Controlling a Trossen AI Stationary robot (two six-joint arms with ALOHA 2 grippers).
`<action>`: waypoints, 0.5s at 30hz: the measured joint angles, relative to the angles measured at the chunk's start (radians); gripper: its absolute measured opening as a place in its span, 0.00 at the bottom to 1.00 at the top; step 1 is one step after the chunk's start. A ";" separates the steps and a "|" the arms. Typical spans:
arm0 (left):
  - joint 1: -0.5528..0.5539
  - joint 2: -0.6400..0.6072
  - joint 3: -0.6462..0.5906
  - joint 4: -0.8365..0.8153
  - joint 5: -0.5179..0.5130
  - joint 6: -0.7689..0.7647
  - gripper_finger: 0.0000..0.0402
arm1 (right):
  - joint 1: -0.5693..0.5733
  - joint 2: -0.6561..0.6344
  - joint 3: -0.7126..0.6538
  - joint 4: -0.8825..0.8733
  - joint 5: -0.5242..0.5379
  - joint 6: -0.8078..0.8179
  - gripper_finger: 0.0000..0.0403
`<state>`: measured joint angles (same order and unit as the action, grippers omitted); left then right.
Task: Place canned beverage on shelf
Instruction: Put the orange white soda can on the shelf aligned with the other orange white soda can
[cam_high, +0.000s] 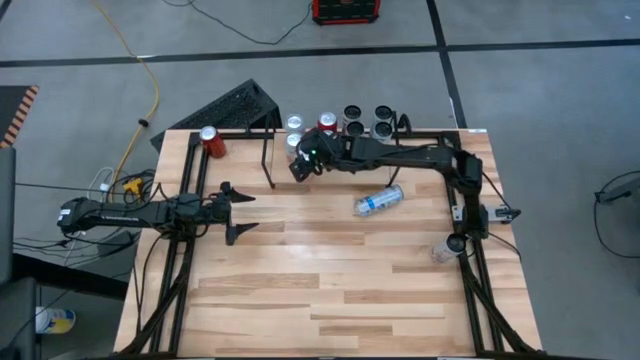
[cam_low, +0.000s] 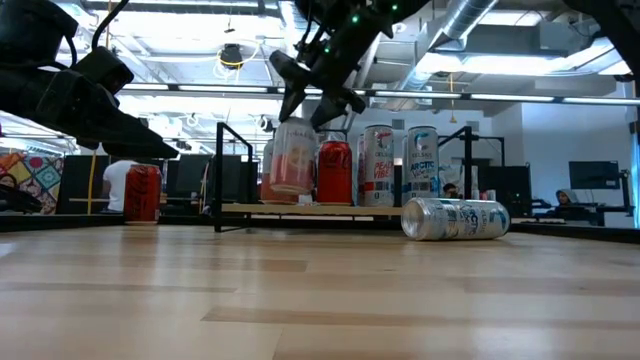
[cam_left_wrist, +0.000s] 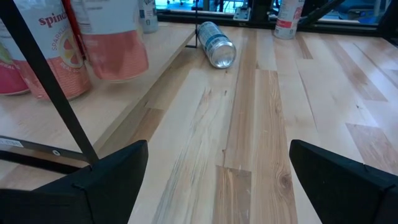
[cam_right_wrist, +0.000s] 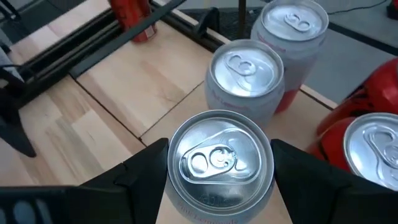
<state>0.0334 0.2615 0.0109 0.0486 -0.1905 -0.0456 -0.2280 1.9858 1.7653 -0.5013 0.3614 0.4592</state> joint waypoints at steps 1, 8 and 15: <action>0.000 0.000 0.000 -0.001 0.000 0.000 0.94 | -0.001 0.000 0.000 0.000 0.000 0.001 0.71; 0.000 0.000 0.000 -0.001 0.000 0.000 0.94 | 0.000 0.000 -0.012 -0.002 -0.005 0.003 0.71; 0.000 0.000 0.000 -0.001 0.000 0.000 0.94 | 0.005 -0.001 -0.024 0.016 -0.006 0.003 0.71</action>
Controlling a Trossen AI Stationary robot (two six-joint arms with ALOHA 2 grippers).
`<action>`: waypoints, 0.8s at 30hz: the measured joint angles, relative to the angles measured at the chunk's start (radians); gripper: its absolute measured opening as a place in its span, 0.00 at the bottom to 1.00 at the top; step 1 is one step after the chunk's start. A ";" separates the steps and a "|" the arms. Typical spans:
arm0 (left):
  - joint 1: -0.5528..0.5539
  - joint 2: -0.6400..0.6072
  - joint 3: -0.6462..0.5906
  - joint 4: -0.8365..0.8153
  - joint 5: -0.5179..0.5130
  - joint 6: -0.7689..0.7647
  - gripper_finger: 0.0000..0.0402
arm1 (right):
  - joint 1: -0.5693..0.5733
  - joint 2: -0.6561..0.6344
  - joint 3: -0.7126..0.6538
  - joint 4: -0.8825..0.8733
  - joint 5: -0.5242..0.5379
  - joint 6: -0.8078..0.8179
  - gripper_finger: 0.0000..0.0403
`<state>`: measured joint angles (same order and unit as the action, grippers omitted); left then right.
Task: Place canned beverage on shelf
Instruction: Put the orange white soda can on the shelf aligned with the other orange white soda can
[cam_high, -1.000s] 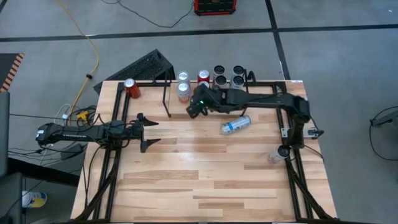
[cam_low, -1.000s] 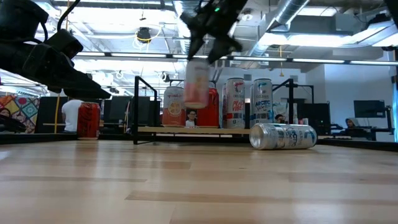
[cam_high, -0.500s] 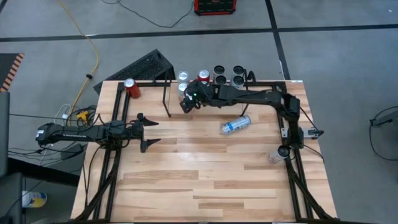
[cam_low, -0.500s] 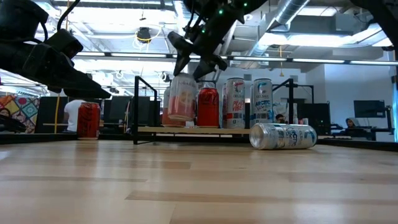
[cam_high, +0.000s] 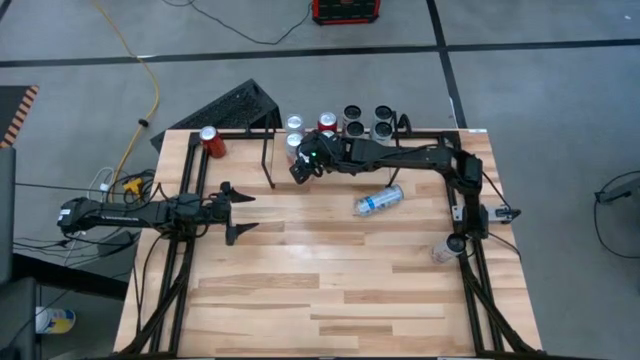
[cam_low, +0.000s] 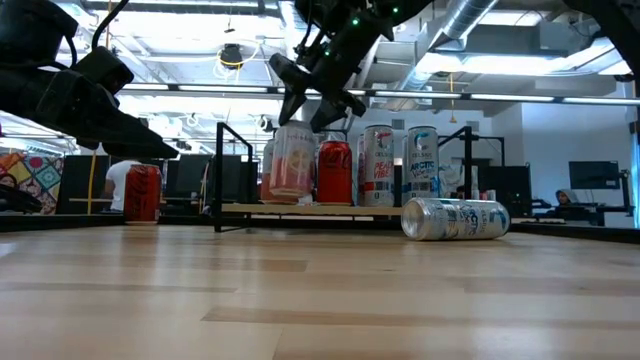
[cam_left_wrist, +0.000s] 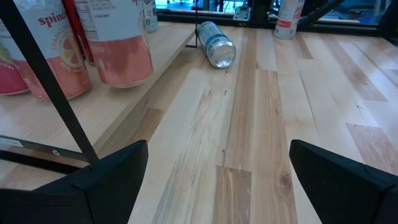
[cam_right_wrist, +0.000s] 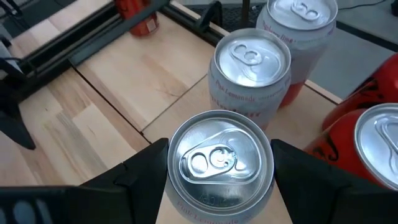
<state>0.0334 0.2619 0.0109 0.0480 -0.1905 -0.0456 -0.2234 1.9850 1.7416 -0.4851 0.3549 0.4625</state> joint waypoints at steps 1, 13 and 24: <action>0.000 0.000 0.000 0.000 0.000 0.000 0.94 | 0.000 0.000 0.000 -0.001 0.000 0.000 0.71; 0.000 0.000 0.000 0.000 0.000 0.000 0.94 | 0.000 0.000 0.000 -0.008 0.005 -0.003 0.71; 0.000 0.000 0.000 0.000 0.000 0.000 0.94 | 0.000 0.000 0.000 -0.008 0.008 -0.018 0.71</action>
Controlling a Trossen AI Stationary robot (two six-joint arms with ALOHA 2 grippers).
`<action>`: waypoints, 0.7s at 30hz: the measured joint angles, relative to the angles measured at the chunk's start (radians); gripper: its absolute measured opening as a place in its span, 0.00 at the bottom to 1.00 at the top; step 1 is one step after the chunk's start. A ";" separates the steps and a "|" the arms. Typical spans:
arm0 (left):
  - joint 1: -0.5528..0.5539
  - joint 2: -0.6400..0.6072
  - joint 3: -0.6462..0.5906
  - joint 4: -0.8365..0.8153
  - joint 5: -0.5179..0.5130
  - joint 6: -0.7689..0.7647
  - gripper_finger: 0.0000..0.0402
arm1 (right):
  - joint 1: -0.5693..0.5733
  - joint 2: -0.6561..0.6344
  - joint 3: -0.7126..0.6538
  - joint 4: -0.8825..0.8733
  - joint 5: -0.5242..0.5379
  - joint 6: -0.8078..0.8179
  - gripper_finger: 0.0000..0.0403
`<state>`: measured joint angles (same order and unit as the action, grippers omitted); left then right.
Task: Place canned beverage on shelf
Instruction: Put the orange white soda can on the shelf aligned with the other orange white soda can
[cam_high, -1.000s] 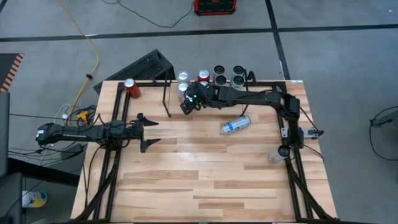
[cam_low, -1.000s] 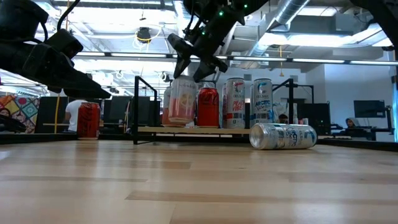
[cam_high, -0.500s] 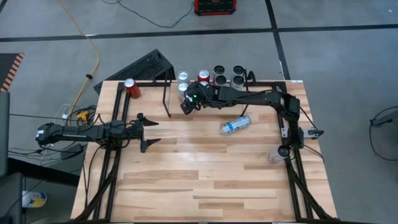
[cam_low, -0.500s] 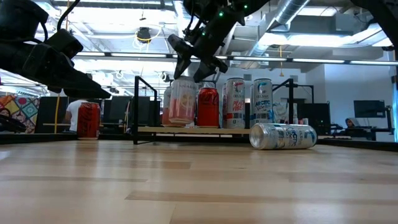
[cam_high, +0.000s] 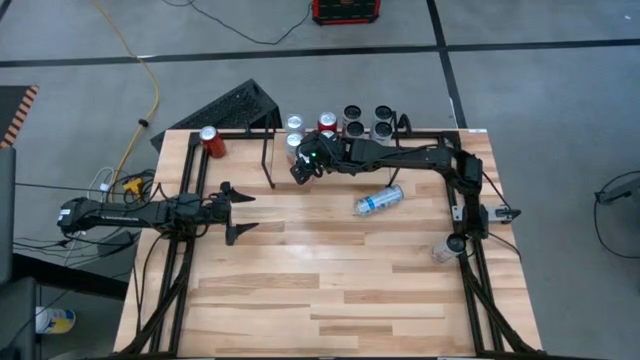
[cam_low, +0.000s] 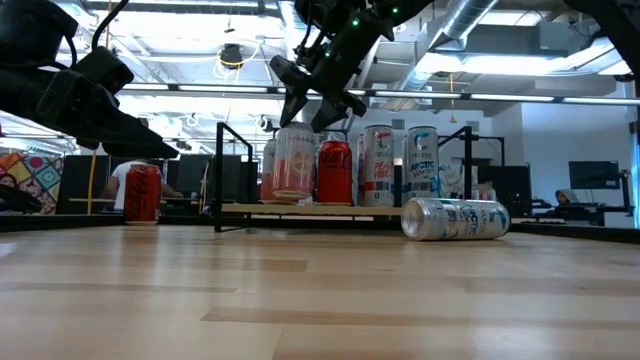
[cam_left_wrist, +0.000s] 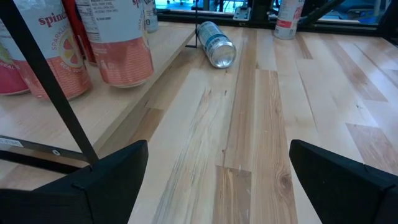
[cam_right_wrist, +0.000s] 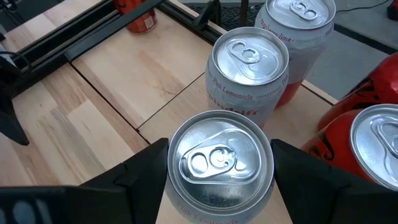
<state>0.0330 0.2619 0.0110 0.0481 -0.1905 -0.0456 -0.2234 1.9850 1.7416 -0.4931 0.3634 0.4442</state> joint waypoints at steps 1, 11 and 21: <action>0.000 0.000 0.000 0.000 0.000 0.000 0.94 | -0.001 0.000 0.000 0.000 0.000 0.000 0.71; 0.000 0.000 0.000 0.000 0.000 0.000 0.94 | -0.001 -0.004 0.001 0.009 0.006 0.000 0.86; 0.000 0.000 0.000 0.000 0.000 0.000 0.94 | 0.018 -0.029 0.000 0.025 0.010 -0.046 0.88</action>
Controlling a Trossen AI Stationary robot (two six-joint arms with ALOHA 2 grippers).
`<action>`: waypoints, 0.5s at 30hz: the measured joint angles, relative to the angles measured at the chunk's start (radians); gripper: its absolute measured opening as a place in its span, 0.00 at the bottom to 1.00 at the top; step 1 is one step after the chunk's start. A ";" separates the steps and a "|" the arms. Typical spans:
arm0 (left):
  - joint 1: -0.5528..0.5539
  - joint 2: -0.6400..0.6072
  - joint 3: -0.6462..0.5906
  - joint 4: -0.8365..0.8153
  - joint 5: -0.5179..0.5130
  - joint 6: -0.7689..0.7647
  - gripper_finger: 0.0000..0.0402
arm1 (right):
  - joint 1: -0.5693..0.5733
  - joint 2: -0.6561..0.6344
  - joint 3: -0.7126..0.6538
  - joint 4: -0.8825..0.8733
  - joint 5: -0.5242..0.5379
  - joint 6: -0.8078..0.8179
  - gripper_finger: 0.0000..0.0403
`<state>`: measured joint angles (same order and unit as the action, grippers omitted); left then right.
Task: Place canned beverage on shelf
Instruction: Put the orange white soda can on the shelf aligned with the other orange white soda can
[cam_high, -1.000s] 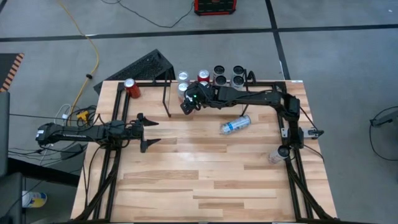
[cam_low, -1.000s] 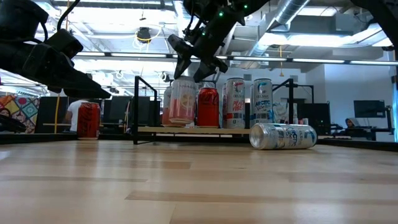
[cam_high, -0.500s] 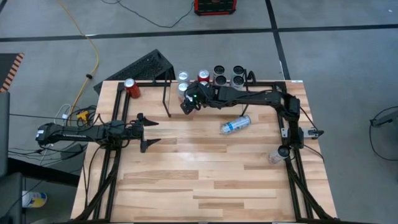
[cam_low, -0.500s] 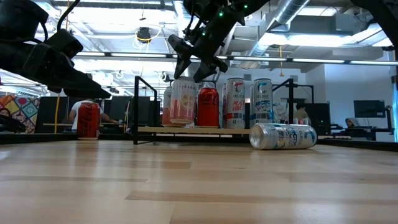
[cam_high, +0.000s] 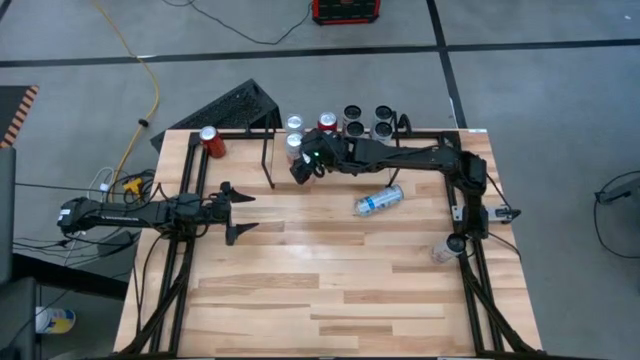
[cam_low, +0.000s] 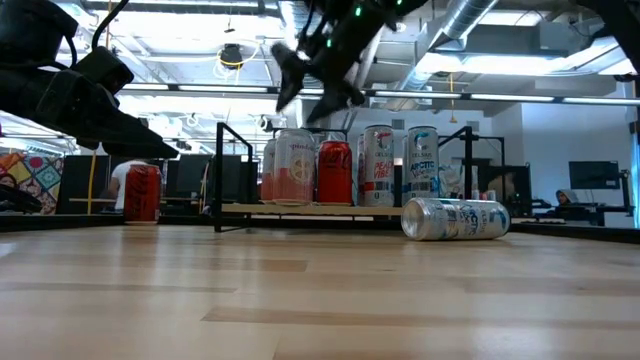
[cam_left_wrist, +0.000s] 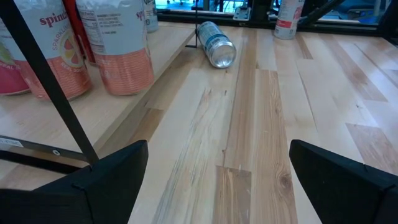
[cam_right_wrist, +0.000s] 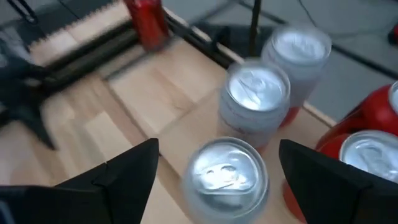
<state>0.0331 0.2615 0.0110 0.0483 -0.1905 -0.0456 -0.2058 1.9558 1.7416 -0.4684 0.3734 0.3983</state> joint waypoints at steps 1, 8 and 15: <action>0.000 0.000 0.000 0.000 0.000 0.000 0.94 | 0.009 -0.015 0.000 0.003 0.010 -0.006 0.88; 0.000 0.000 0.000 0.000 0.000 0.000 0.94 | 0.095 -0.105 0.001 -0.167 0.088 -0.038 0.86; 0.000 0.000 0.000 0.000 0.000 0.000 0.94 | 0.165 -0.081 -0.084 -0.238 0.209 0.055 0.70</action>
<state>0.0330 0.2619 0.0113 0.0479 -0.1905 -0.0456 -0.0409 1.8745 1.6575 -0.7063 0.5823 0.4530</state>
